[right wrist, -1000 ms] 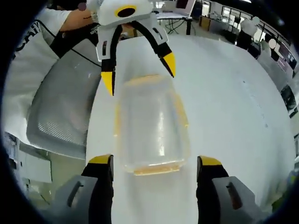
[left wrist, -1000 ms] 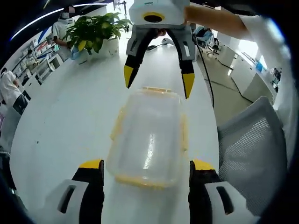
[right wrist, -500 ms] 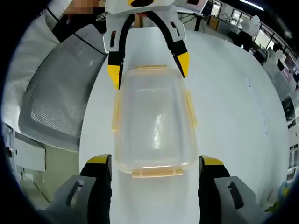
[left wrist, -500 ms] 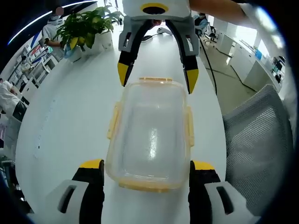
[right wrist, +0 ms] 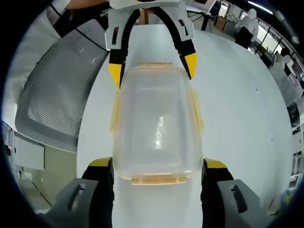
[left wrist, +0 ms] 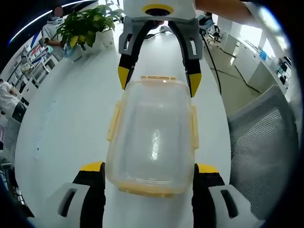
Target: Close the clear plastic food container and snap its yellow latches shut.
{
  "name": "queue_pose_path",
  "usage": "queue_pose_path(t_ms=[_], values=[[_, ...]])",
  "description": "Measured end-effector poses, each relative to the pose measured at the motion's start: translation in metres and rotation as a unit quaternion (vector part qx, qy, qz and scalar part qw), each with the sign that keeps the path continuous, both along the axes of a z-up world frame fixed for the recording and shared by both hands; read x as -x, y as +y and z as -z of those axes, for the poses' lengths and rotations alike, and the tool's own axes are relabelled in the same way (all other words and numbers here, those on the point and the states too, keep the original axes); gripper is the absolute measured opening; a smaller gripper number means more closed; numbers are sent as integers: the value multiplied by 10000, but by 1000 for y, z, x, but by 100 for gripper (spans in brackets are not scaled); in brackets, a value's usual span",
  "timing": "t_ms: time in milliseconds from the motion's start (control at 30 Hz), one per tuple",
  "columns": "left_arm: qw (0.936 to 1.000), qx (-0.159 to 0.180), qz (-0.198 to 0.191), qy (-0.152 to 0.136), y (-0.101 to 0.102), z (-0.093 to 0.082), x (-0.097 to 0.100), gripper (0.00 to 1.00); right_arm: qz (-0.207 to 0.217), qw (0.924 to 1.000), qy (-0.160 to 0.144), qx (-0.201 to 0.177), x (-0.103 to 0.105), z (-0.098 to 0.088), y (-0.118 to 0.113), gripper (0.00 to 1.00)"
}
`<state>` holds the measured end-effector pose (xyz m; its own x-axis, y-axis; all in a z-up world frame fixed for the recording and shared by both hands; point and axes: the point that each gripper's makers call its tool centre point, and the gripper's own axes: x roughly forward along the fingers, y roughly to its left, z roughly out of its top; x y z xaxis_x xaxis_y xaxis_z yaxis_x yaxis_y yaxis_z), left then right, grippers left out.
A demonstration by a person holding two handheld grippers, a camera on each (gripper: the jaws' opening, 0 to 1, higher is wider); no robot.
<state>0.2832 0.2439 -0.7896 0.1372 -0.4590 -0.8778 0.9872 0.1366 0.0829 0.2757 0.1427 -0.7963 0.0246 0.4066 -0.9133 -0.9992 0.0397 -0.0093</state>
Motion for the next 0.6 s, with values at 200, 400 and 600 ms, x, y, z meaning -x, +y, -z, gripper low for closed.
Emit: queue_pose_path(t_ms=[200, 400, 600], values=[[10000, -4, -20, 37, 0, 1, 0, 73, 16, 10000, 3, -28, 0, 0, 0, 72], [10000, -7, -23, 45, 1, 2, 0, 73, 25, 10000, 8, -24, 1, 0, 0, 72], [10000, -31, 9, 32, 2, 3, -1, 74, 57, 10000, 12, -23, 1, 0, 2, 72]])
